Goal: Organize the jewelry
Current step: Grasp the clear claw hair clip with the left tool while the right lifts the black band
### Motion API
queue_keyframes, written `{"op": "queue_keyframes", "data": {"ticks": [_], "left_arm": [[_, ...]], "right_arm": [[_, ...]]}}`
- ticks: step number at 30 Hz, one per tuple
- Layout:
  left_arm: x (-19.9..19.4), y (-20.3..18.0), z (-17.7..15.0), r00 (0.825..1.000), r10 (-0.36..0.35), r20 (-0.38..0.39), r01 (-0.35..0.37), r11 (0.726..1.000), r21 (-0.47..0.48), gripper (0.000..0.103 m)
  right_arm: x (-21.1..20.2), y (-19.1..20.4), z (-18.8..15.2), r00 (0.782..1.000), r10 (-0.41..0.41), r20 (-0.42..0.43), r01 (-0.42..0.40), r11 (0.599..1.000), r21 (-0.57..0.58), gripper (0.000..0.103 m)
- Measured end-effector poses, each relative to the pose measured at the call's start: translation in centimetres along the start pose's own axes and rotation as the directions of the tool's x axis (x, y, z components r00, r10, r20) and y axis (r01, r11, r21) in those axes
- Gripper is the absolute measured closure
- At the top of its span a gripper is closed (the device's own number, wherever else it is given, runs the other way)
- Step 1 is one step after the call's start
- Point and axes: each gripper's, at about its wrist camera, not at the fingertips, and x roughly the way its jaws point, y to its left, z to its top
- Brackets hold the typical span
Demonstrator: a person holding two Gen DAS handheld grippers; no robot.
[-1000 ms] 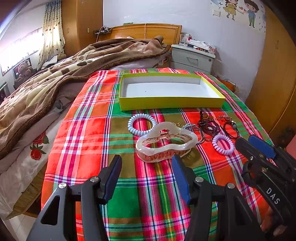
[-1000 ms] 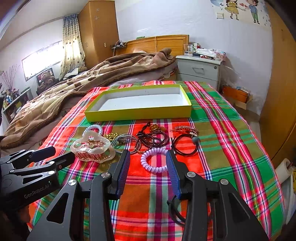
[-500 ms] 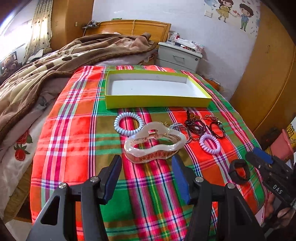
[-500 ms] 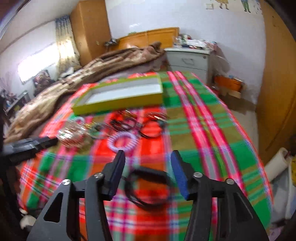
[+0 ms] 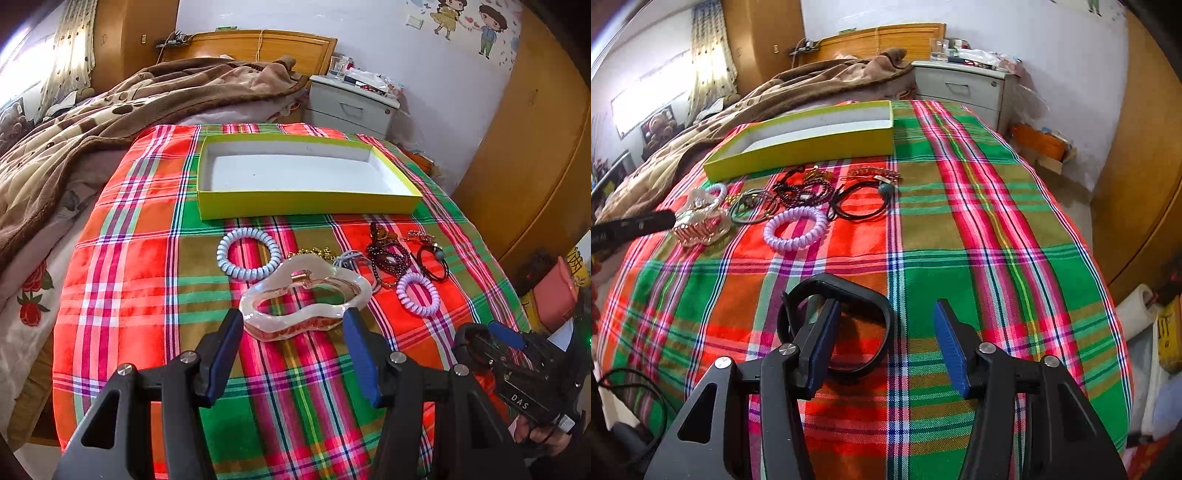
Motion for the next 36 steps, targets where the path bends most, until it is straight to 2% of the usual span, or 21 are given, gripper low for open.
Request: {"op": "queue_keyframes", "data": {"ticks": [1,2,6,15,18,24,34,36], "left_arm": [[0.0,0.1,0.1,1.000,0.004,0.004,-0.004,1.000,-0.001,0.045],[0.0,0.2,0.2,1.000,0.006,0.002,-0.006,1.000,0.001,0.045],[0.4,0.7,0.6,1.000,0.023,-0.009,-0.023,1.000,0.001,0.045],[2.1,1.9,2.3,0.997,0.074,-0.033,-0.074,0.997,0.005,0.045],[2.7,1.5,2.3,0.995,0.083,-0.054,-0.080,0.995,0.052,0.045],[4.0,0.9,1.7,0.992,0.044,-0.120,-0.035,0.996,0.078,0.046],[3.8,-1.0,1.4,0.991,0.023,-0.134,0.001,0.985,0.173,0.046],[3.8,-1.0,1.4,0.989,0.008,-0.145,0.018,0.984,0.177,0.055]], "right_arm": [[0.0,0.1,0.0,1.000,0.006,0.000,-0.006,1.000,-0.005,0.069],[-0.1,0.2,0.0,1.000,0.009,0.000,-0.009,1.000,-0.011,0.080],[-0.4,-0.1,0.1,0.999,0.021,0.026,-0.021,1.000,-0.001,0.089],[-0.5,-0.2,0.8,0.998,0.042,0.055,-0.043,0.999,0.014,0.090],[-0.4,-0.2,1.0,0.997,0.044,0.063,-0.045,0.999,0.021,0.090],[-0.3,-0.2,1.6,0.996,0.050,0.072,-0.052,0.998,0.030,0.090],[-0.4,-0.3,1.8,0.995,0.055,0.085,-0.059,0.997,0.041,0.090],[-0.4,-0.4,1.9,0.994,0.056,0.089,-0.060,0.997,0.044,0.090]]}}
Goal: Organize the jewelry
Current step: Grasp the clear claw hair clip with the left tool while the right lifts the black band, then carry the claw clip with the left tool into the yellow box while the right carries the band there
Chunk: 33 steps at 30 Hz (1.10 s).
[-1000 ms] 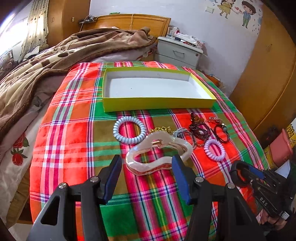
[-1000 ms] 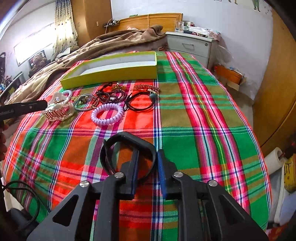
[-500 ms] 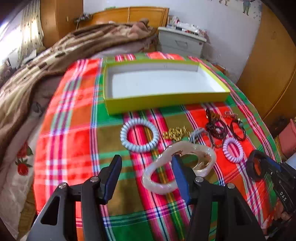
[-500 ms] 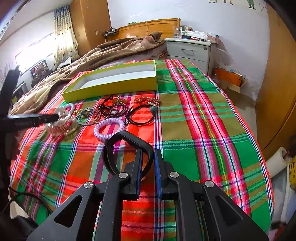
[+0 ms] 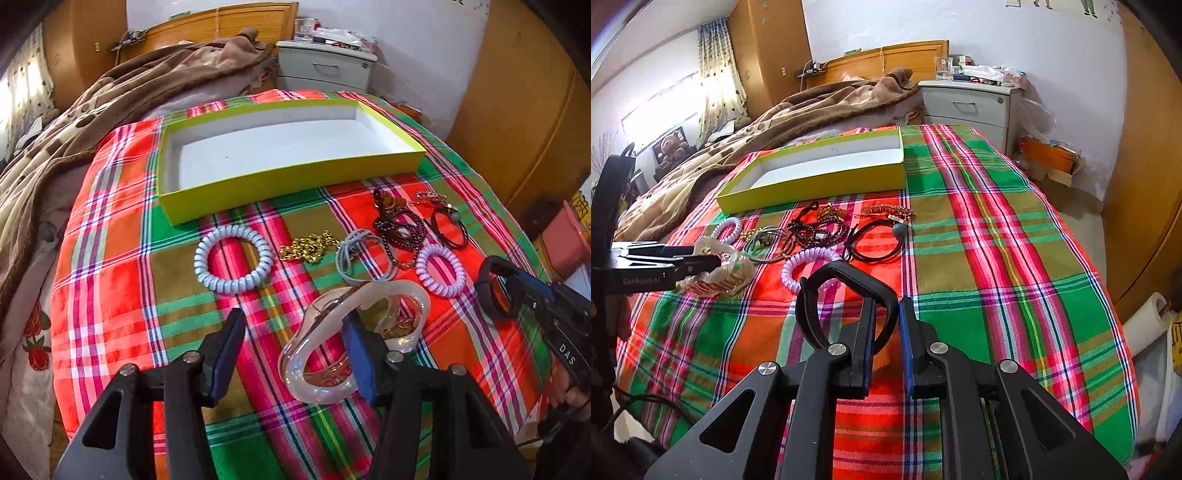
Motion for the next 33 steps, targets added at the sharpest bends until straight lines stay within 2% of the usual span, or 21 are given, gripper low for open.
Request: {"op": "queue_keyframes", "data": {"ticks": [2,6,10,12,23,33], "left_arm": [[0.3,-0.2,0.0,1.000,-0.011,-0.020,0.012,1.000,0.011,0.064],[0.3,-0.6,-0.1,0.999,-0.029,-0.020,0.029,0.999,0.017,0.074],[0.2,-0.5,-0.2,1.000,-0.024,-0.012,0.024,1.000,0.003,0.079],[0.1,-0.3,-0.3,0.999,-0.029,-0.015,0.029,0.999,-0.014,0.087],[-1.4,1.6,0.8,0.999,-0.032,0.023,0.034,0.995,-0.093,0.089],[-2.9,4.0,4.5,0.997,-0.013,0.075,0.024,0.988,-0.152,0.089]], "right_arm": [[-0.1,-0.1,0.1,1.000,0.000,0.005,0.000,1.000,0.006,0.090],[-0.4,-0.1,0.3,1.000,-0.002,0.015,0.002,1.000,0.007,0.090],[-0.6,-0.1,0.7,1.000,-0.002,0.025,0.002,1.000,0.004,0.090],[-0.6,0.0,0.7,1.000,-0.002,0.029,0.002,1.000,0.003,0.090],[-0.7,0.8,3.4,0.998,0.003,0.057,-0.002,1.000,-0.018,0.090],[0.4,1.5,8.2,0.996,0.006,0.087,-0.001,0.998,-0.062,0.090]]}}
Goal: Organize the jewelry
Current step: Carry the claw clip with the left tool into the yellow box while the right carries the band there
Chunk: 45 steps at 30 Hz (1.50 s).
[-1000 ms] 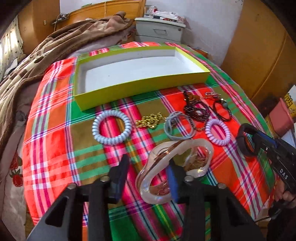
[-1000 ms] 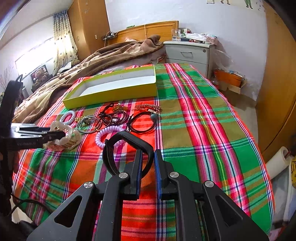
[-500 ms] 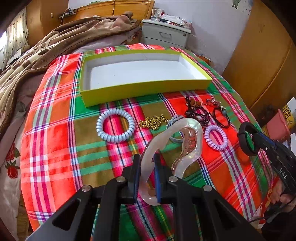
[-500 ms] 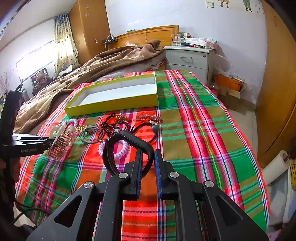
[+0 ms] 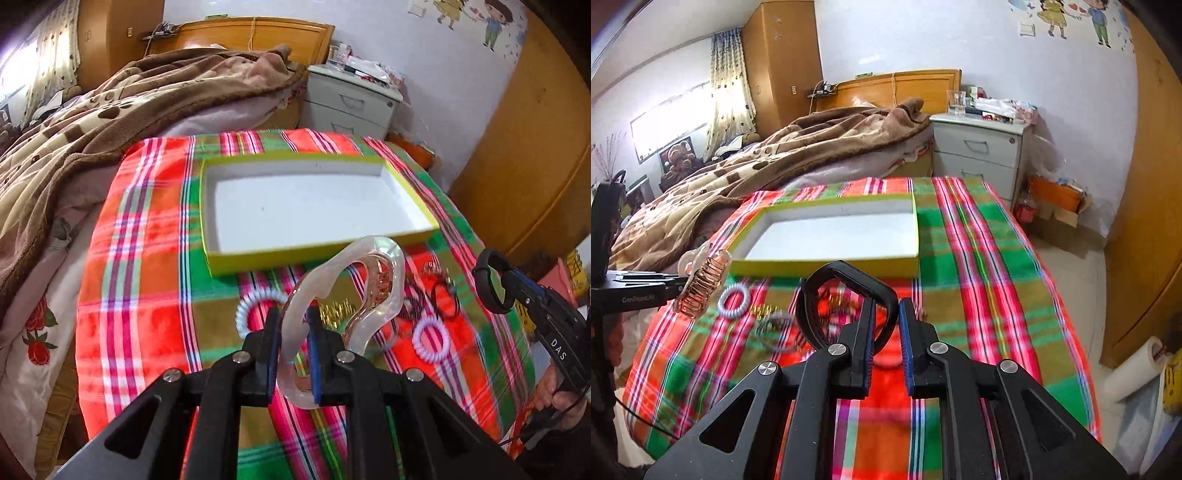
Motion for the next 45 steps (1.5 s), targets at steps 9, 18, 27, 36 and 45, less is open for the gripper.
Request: {"op": "queue_keyframes", "data": {"ticks": [9,18,27,36,45], "left_arm": [[1.9,1.6,4.0,0.999,0.038,0.013,-0.037,0.999,-0.039,0.088],[5.9,2.9,7.7,0.998,0.064,-0.020,-0.065,0.996,-0.059,0.088],[10.0,3.9,9.9,0.993,0.090,-0.079,-0.096,0.992,-0.076,0.088],[12.6,3.9,10.7,0.985,0.128,-0.114,-0.135,0.989,-0.056,0.088],[13.1,3.9,11.3,0.984,0.133,-0.118,-0.140,0.989,-0.052,0.084]], "right_arm": [[4.3,0.2,4.6,1.000,0.014,-0.021,-0.015,0.999,-0.037,0.090],[10.9,-0.7,8.1,0.995,-0.007,-0.099,0.004,1.000,-0.025,0.090],[16.1,-0.8,9.8,0.985,-0.028,-0.169,0.022,0.999,-0.038,0.090],[18.9,-0.8,10.1,0.976,-0.053,-0.212,0.039,0.997,-0.067,0.090],[20.4,-0.2,10.2,0.970,-0.080,-0.230,0.060,0.994,-0.094,0.090]]}}
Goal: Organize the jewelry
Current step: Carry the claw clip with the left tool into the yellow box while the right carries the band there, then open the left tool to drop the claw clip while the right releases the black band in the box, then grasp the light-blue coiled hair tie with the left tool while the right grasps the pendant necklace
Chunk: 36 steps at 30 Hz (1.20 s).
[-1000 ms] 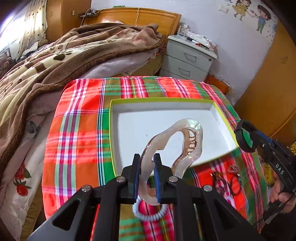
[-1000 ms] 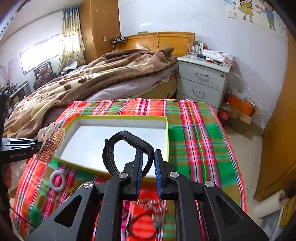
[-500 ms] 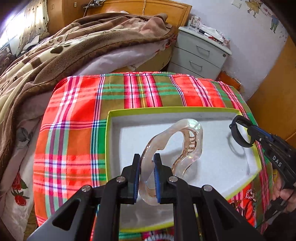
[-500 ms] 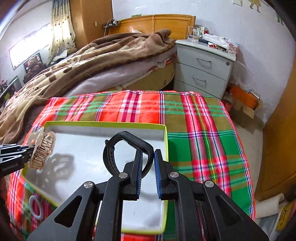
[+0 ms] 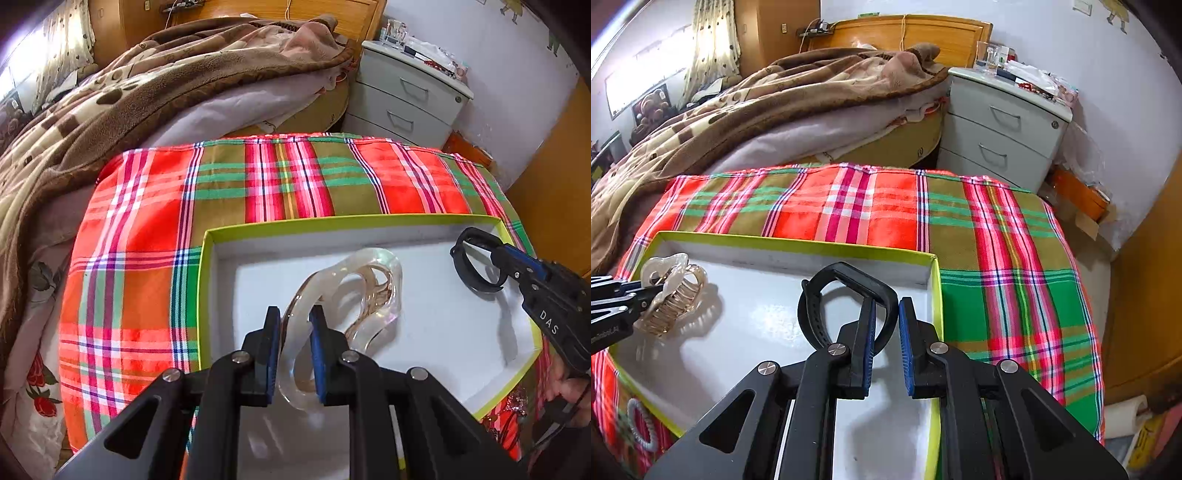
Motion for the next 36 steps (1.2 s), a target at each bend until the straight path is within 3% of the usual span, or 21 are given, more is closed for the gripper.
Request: {"op": "queue_keyframes", "data": {"ticks": [9,19,24,36], "left_arm": [[0.3,0.4,0.3,1.000,-0.012,0.000,0.012,1.000,-0.023,0.083],[-0.4,0.9,-0.1,0.999,-0.030,0.022,0.030,0.999,-0.032,0.062],[-2.0,1.2,-0.6,0.997,-0.058,0.057,0.060,0.998,-0.036,0.055],[-7.2,1.9,-5.1,0.986,-0.096,0.138,0.102,0.994,-0.036,0.055]], "right_arm": [[0.6,-0.2,0.1,1.000,-0.016,-0.007,0.016,1.000,0.002,0.090],[-0.7,-0.1,-0.1,0.999,-0.001,0.032,0.001,1.000,0.014,0.088],[-2.4,-0.4,-0.4,0.997,0.010,0.075,-0.013,0.999,0.031,0.071],[-9.1,-2.0,-4.6,0.983,0.075,0.165,-0.089,0.993,0.082,0.071]]}}
